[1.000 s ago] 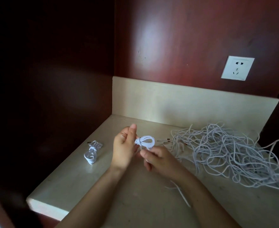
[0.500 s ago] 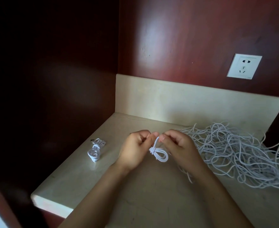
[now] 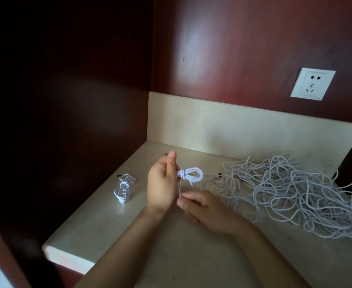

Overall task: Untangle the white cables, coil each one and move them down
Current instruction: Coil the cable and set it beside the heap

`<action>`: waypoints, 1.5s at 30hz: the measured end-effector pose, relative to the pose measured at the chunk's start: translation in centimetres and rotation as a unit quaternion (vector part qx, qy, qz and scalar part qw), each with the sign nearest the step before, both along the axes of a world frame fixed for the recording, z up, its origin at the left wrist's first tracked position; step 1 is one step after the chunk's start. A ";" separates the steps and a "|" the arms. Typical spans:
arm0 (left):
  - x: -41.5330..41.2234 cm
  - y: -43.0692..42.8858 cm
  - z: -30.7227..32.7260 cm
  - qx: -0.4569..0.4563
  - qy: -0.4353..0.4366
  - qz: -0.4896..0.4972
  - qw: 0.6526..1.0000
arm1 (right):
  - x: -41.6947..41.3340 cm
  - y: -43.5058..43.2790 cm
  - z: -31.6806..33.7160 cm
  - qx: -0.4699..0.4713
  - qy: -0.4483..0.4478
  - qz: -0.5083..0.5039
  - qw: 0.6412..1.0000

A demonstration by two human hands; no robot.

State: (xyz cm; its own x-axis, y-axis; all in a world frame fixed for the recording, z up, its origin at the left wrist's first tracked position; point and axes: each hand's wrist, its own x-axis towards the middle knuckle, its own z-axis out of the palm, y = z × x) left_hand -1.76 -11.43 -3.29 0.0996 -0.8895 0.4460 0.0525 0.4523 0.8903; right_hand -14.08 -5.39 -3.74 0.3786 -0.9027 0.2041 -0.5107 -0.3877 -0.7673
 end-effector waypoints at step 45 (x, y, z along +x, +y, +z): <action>-1.0 2.1 0.1 0.025 -0.111 -0.219 0.969 | -2.9 -2.9 -0.7 -0.205 -0.125 -0.263 0.934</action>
